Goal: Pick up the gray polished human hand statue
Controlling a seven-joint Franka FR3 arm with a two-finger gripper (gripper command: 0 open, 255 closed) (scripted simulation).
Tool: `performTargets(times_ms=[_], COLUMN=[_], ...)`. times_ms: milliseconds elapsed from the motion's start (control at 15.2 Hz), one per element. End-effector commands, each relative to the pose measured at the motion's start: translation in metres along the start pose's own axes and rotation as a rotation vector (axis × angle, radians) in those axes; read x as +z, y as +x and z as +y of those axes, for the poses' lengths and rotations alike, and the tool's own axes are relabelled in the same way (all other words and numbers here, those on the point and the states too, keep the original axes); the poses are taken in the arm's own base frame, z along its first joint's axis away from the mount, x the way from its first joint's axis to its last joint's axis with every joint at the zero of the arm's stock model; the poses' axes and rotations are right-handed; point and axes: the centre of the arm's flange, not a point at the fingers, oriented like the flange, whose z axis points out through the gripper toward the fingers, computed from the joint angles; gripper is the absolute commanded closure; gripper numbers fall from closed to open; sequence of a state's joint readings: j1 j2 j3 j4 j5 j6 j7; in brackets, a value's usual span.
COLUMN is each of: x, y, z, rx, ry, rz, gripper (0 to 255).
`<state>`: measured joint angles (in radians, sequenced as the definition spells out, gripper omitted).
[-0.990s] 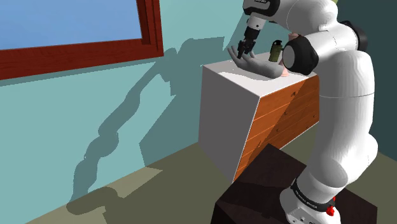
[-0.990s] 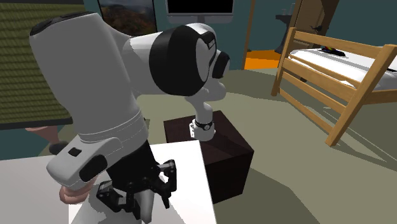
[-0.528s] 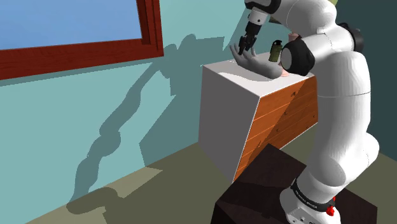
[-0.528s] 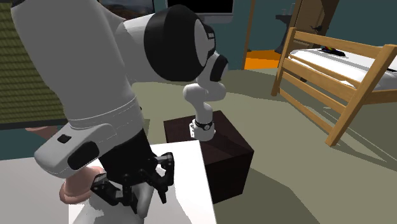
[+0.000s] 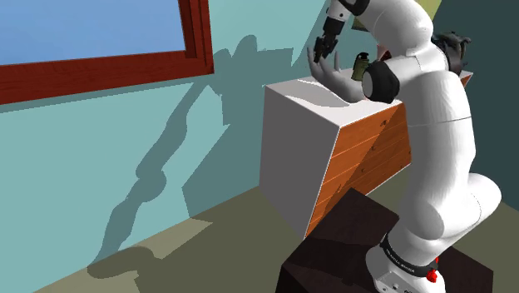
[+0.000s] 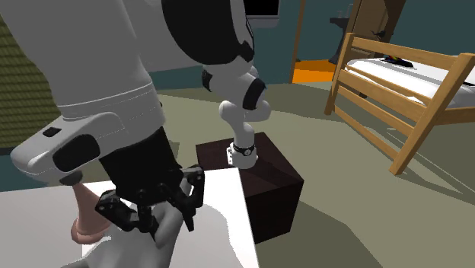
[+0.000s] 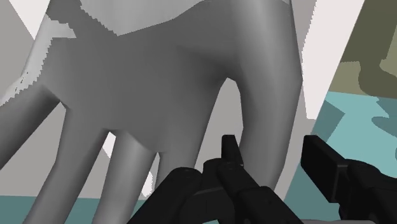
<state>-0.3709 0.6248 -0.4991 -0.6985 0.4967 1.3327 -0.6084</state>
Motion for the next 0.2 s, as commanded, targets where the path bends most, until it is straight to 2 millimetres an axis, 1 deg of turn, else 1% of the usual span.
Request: performTargets(times_ms=[0,132], x=[-0.0121,-0.0128], y=[0.0010,0.0011], z=[-0.0032,-0.0033], rx=[-0.001,-0.001], ry=[-0.001,-0.001], rz=[0.002,0.002], gripper=[255,255])
